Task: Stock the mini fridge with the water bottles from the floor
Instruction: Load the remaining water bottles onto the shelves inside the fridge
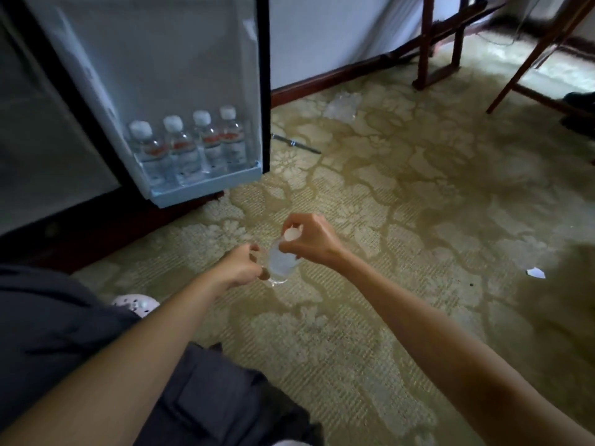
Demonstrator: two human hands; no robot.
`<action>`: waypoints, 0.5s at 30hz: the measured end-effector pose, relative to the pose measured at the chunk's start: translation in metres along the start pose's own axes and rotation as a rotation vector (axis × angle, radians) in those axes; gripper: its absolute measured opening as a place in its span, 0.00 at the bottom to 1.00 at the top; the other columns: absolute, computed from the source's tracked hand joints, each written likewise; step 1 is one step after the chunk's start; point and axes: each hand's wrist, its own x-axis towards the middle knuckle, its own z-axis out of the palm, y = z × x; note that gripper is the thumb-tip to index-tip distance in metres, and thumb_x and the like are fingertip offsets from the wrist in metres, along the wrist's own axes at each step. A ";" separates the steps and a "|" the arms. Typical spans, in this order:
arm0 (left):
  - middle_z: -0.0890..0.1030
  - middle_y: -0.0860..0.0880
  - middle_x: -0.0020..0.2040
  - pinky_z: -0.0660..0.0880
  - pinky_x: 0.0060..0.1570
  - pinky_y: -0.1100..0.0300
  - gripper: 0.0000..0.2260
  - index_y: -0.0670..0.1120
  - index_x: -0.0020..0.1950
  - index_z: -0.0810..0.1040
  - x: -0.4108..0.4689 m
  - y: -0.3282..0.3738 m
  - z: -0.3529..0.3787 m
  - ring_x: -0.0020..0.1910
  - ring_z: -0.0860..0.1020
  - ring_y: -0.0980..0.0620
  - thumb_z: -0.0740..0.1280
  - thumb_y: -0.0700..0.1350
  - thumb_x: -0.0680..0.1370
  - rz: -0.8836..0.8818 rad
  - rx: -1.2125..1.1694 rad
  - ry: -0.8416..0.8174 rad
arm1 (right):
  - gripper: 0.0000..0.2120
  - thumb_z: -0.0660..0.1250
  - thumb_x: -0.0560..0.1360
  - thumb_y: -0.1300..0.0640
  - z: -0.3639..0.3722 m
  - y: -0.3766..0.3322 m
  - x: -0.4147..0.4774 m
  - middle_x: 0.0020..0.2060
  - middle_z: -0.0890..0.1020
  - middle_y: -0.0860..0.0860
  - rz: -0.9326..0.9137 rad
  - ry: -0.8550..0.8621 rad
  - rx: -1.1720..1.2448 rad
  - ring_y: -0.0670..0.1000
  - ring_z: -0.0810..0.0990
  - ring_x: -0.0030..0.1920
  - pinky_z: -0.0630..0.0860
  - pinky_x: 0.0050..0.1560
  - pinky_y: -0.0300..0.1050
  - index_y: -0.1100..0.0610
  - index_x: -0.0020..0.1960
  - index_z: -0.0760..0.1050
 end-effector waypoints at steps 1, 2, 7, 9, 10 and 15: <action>0.73 0.42 0.64 0.72 0.51 0.57 0.28 0.42 0.69 0.66 0.000 -0.005 -0.015 0.60 0.74 0.42 0.70 0.34 0.71 0.007 -0.017 0.021 | 0.09 0.72 0.64 0.57 0.004 -0.019 0.010 0.38 0.79 0.51 -0.053 -0.025 -0.016 0.50 0.77 0.38 0.76 0.38 0.45 0.57 0.43 0.78; 0.74 0.41 0.63 0.72 0.50 0.58 0.28 0.41 0.67 0.68 0.001 -0.010 -0.031 0.58 0.75 0.42 0.72 0.33 0.69 0.030 -0.020 0.048 | 0.09 0.72 0.64 0.57 0.007 -0.038 0.020 0.37 0.78 0.50 -0.104 -0.049 -0.023 0.49 0.77 0.37 0.75 0.37 0.44 0.57 0.42 0.77; 0.79 0.44 0.53 0.68 0.36 0.62 0.24 0.43 0.58 0.74 -0.005 -0.018 -0.107 0.46 0.73 0.51 0.75 0.41 0.64 0.123 0.125 0.189 | 0.07 0.72 0.64 0.61 0.022 -0.125 0.064 0.36 0.77 0.48 -0.286 -0.166 0.040 0.44 0.74 0.33 0.73 0.31 0.32 0.56 0.41 0.77; 0.74 0.48 0.50 0.69 0.38 0.61 0.24 0.44 0.61 0.71 -0.010 -0.020 -0.137 0.48 0.72 0.50 0.74 0.41 0.68 0.135 0.172 0.208 | 0.08 0.72 0.64 0.62 0.029 -0.155 0.082 0.38 0.79 0.50 -0.356 -0.201 0.055 0.47 0.76 0.37 0.75 0.36 0.39 0.58 0.42 0.78; 0.74 0.49 0.50 0.70 0.42 0.60 0.24 0.45 0.61 0.72 -0.011 -0.023 -0.151 0.49 0.73 0.50 0.74 0.42 0.68 0.139 0.167 0.230 | 0.08 0.73 0.63 0.62 0.032 -0.170 0.090 0.38 0.79 0.50 -0.389 -0.215 0.057 0.47 0.76 0.38 0.74 0.38 0.39 0.59 0.42 0.79; 0.80 0.48 0.54 0.76 0.54 0.54 0.23 0.49 0.56 0.75 -0.024 -0.043 -0.220 0.52 0.78 0.49 0.76 0.48 0.64 0.091 0.090 0.314 | 0.08 0.73 0.64 0.64 0.051 -0.234 0.130 0.34 0.77 0.48 -0.421 -0.319 0.211 0.45 0.76 0.37 0.73 0.31 0.30 0.56 0.41 0.78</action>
